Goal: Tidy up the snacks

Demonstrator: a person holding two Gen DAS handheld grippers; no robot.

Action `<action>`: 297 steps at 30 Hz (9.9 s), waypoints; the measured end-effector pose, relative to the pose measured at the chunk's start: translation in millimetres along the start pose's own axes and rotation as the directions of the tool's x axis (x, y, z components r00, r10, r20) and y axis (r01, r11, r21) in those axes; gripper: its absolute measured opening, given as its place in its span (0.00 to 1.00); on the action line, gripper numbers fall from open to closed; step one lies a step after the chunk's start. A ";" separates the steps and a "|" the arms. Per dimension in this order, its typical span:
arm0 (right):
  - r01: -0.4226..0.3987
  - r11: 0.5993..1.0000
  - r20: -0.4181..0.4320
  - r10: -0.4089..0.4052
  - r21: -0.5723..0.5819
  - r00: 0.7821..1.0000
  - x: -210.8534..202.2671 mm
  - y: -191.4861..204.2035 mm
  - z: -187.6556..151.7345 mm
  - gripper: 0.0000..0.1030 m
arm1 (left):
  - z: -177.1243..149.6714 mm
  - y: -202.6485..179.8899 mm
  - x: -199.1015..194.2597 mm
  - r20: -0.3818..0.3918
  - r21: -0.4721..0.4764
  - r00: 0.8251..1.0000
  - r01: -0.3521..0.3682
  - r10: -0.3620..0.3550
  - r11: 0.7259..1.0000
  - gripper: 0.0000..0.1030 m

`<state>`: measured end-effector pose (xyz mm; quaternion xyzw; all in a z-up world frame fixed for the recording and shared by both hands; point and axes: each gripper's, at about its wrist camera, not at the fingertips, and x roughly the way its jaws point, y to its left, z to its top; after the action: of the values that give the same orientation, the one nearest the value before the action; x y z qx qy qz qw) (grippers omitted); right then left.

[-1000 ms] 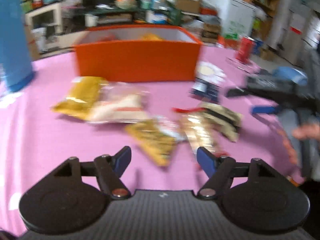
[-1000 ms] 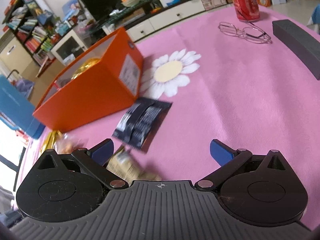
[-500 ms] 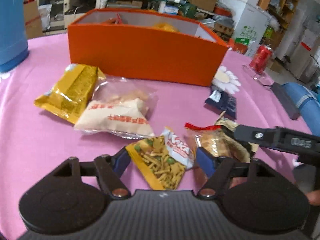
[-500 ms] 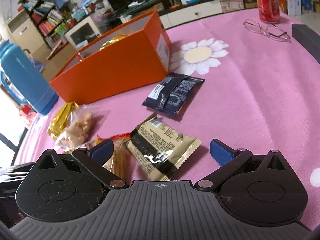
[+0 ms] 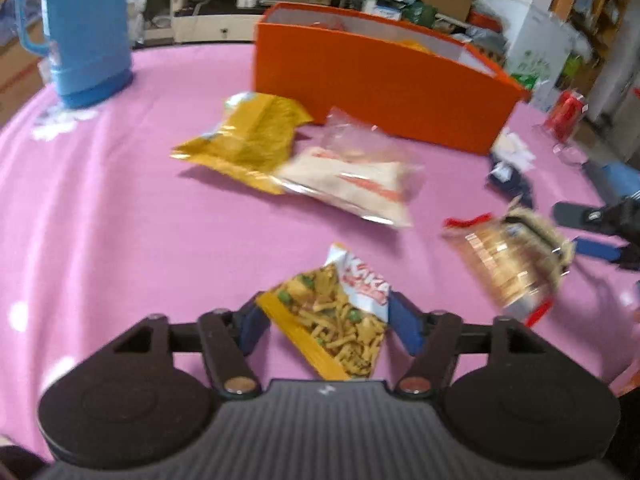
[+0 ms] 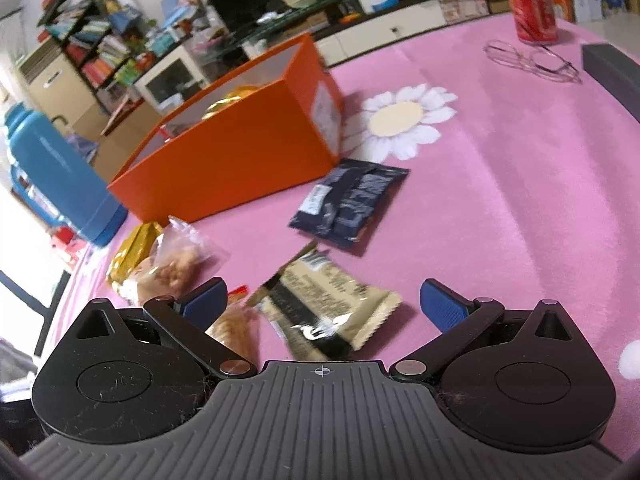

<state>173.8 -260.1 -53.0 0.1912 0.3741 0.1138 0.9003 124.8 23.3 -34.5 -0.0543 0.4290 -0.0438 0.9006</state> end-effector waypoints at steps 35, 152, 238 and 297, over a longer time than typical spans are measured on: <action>-0.134 0.924 -0.108 0.102 -0.357 0.989 26.1 102.2 -50.1 0.85 | 18.7 19.7 17.0 -0.146 0.496 0.970 0.242 -0.194 0.834 0.78; 0.029 0.950 -0.056 -0.049 -0.312 0.997 45.9 52.5 5.0 0.82 | 95.0 -51.4 81.8 0.078 0.262 0.994 -0.096 0.078 0.960 0.80; 0.004 0.869 -0.057 -0.037 -0.494 0.998 30.8 88.9 -26.5 0.28 | -15.4 -19.5 -6.6 0.064 0.022 0.993 -0.099 0.098 0.995 0.66; 0.090 0.984 0.047 -0.084 -0.151 0.995 41.2 -3.0 68.2 0.79 | 72.2 32.9 17.6 0.191 -0.026 0.965 -0.179 0.181 0.984 0.97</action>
<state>251.5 -266.1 -36.1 0.1071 0.3541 0.0988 0.9238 193.0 58.1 -7.2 -0.0232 0.3433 0.0454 0.9378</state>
